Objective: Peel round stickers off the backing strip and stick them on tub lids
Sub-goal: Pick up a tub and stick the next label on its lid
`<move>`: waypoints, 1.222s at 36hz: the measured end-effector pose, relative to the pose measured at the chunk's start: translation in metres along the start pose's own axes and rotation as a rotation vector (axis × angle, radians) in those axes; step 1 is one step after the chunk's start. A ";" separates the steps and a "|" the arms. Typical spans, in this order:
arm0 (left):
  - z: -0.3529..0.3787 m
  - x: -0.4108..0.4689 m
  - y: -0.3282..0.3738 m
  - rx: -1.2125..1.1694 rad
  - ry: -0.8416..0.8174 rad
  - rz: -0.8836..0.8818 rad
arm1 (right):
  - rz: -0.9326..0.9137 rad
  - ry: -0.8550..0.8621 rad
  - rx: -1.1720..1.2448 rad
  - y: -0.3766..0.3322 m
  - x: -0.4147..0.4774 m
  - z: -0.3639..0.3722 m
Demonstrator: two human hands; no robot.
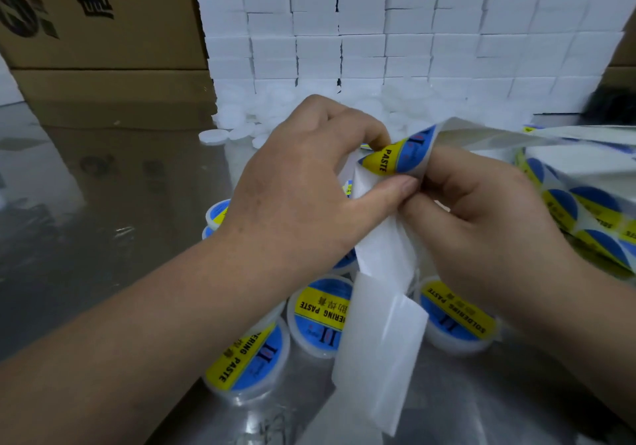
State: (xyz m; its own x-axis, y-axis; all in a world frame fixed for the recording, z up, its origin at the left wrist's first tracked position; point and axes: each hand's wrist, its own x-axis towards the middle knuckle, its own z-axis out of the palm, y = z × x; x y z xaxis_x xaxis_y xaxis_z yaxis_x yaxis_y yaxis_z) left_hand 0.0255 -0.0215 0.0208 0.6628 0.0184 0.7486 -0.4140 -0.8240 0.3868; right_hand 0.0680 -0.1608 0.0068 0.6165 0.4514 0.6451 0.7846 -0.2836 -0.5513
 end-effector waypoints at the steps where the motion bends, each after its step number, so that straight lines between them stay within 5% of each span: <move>1: 0.000 0.000 0.000 0.002 0.006 0.000 | -0.004 -0.014 0.019 0.000 0.000 0.000; 9: 0.000 -0.004 0.005 0.037 -0.017 0.087 | -0.067 -0.288 0.056 0.000 0.001 -0.003; 17: -0.001 -0.001 0.003 0.061 0.083 0.029 | 0.090 -0.122 0.265 0.004 0.005 0.001; 35: -0.003 0.000 -0.002 0.043 0.117 -0.038 | 0.012 0.027 0.265 0.006 0.005 -0.001; 44: -0.001 -0.001 0.001 -0.055 -0.044 -0.025 | -0.004 0.028 0.277 0.008 0.004 0.001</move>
State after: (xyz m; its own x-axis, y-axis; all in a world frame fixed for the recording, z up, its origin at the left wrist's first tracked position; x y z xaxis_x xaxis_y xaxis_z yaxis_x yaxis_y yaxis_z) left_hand 0.0245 -0.0215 0.0210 0.6999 0.0127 0.7142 -0.4298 -0.7911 0.4352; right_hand 0.0763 -0.1604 0.0045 0.6180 0.4278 0.6596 0.7415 -0.0385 -0.6698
